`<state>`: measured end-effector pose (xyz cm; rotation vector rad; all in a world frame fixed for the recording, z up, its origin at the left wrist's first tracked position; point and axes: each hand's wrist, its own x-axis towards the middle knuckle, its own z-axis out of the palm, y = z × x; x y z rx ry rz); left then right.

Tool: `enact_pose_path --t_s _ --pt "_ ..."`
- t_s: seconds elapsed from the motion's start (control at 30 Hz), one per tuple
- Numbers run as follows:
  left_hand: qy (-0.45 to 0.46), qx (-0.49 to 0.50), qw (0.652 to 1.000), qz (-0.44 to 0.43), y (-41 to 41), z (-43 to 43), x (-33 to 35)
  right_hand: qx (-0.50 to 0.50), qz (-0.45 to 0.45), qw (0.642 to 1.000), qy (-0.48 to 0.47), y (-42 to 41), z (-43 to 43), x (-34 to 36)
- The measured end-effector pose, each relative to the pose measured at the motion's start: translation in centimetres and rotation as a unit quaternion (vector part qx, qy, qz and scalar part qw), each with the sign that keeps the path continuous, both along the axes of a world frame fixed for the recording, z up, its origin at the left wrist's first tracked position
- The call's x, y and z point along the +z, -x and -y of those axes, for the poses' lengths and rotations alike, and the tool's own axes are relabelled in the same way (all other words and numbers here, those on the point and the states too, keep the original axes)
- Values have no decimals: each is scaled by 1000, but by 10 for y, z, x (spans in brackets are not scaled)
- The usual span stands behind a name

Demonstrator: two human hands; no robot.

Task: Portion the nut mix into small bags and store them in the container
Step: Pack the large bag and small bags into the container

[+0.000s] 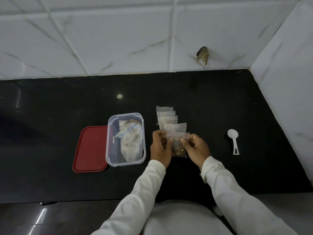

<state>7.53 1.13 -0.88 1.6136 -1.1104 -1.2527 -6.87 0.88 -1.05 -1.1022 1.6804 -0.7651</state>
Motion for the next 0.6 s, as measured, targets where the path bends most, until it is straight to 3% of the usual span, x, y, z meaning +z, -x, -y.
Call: enact_pose_path --t_s 0.2,0.37,0.47,0.6 --pt "39 65 997 -9 -3 9 42 -40 60 997 39 -18 4 42" --pt "42 118 991 51 -46 13 69 50 106 992 52 -54 8 78" --pt "45 166 983 71 -85 14 69 106 67 990 64 -86 12 82" --pt "3 140 969 204 -133 12 59 180 -43 981 67 -126 20 66"
